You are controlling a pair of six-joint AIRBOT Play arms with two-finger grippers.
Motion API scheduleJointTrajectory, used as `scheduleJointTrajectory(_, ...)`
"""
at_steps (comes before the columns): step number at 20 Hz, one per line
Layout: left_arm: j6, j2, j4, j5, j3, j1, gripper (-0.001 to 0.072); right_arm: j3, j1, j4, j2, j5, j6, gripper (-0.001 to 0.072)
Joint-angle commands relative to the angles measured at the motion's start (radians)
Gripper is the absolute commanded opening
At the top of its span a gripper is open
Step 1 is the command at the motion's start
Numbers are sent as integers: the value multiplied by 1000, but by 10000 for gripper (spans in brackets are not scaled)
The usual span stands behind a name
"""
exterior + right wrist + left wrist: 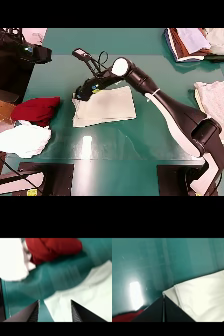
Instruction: Fold the shirts.
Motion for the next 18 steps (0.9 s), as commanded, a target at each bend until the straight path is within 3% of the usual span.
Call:
scheduleJointTrajectory(1,0,8,-15,-32,0,11,27,-98,-92,-151,79,246,56,440)
scheduleJointTrajectory(4,1,8,-36,-32,0,11,27,-340,-238,-186,206,261,94,440)
scheduleJointTrajectory(7,1,8,-76,-31,0,11,27,-582,-397,-166,316,85,181,457)
scheduleJointTrajectory(8,6,8,-96,-30,0,11,27,-647,-439,-129,338,27,188,564)
scheduleJointTrajectory(9,24,8,-116,-27,0,11,27,-705,-477,-82,348,-33,187,720)
scheduleJointTrajectory(14,28,7,-139,-15,0,11,27,-801,-528,67,257,-129,181,682)
scheduleJointTrajectory(18,35,7,-139,-16,0,11,27,-800,-471,313,147,-151,46,677)
